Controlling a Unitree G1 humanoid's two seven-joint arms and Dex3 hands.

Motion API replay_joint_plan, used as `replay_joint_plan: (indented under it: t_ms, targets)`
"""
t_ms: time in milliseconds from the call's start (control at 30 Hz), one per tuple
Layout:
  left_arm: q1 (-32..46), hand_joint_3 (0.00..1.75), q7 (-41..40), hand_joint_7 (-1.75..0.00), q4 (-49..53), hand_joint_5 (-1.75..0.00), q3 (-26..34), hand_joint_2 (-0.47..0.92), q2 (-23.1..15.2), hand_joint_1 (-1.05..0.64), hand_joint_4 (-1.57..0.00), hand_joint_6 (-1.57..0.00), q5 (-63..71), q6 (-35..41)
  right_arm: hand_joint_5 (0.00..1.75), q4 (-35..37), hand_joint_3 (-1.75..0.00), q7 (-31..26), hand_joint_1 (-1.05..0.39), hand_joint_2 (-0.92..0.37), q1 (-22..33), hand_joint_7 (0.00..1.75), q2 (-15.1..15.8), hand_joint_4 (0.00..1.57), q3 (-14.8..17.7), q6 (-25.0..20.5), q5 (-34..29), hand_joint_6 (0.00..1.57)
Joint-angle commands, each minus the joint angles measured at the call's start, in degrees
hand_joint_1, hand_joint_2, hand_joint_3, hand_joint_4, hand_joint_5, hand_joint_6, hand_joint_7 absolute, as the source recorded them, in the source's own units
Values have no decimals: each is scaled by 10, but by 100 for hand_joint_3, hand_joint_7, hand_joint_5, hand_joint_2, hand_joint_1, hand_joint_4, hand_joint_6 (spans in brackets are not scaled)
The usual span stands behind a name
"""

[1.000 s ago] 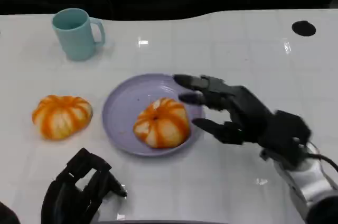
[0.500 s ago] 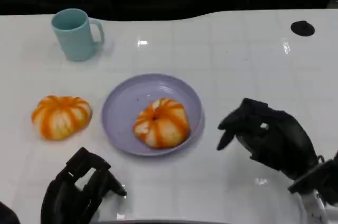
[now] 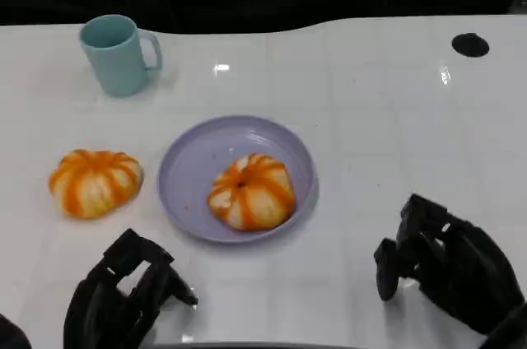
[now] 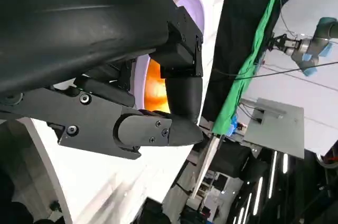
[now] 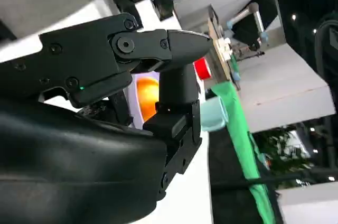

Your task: Grasp the bread from the table and place it into the plate.

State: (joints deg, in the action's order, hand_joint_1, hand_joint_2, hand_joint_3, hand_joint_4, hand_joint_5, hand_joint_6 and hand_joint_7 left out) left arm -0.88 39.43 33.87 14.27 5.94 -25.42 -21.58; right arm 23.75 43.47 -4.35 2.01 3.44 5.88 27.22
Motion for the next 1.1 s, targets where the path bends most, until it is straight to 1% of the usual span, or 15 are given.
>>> replay_joint_plan:
  t_ms: [33,233,467,567,700,1000,1100]
  targets:
    - [5,28,-1,-152,-9,-175,1,92,-11,-50,-59,-48,-2,2,175,-28,-37,3,-53,-92,23,175,12,85,6,-29,2,65]
    - [6,29,2,-150,-10,-175,2,92,-11,-50,-59,-48,-4,-3,175,-29,-36,5,-52,-92,31,175,10,87,17,-34,1,65]
    - [7,28,3,-150,-8,-175,5,92,-12,-51,-59,-49,-4,-8,175,-35,-37,-5,-52,-92,36,175,5,88,20,-41,2,65]
    - [10,28,4,-150,-11,-175,5,92,-15,-51,-59,-49,-4,-6,175,-39,-35,-12,-53,-92,43,175,5,89,18,-33,-7,65]
    - [14,27,1,-149,-17,-175,6,92,-14,-52,-59,-50,-6,-2,175,-41,-34,-13,-52,-92,46,175,4,88,16,-34,-10,64]
    - [12,25,-7,-152,-12,-175,6,92,-13,-54,-60,-50,1,-9,175,-18,-35,-1,-53,-92,32,175,-1,89,19,-13,-12,66]
    - [8,25,1,-153,-7,-175,8,92,-13,-53,-60,-49,-6,-8,175,-16,-34,-2,-53,-92,30,175,-3,90,21,-15,-8,67]
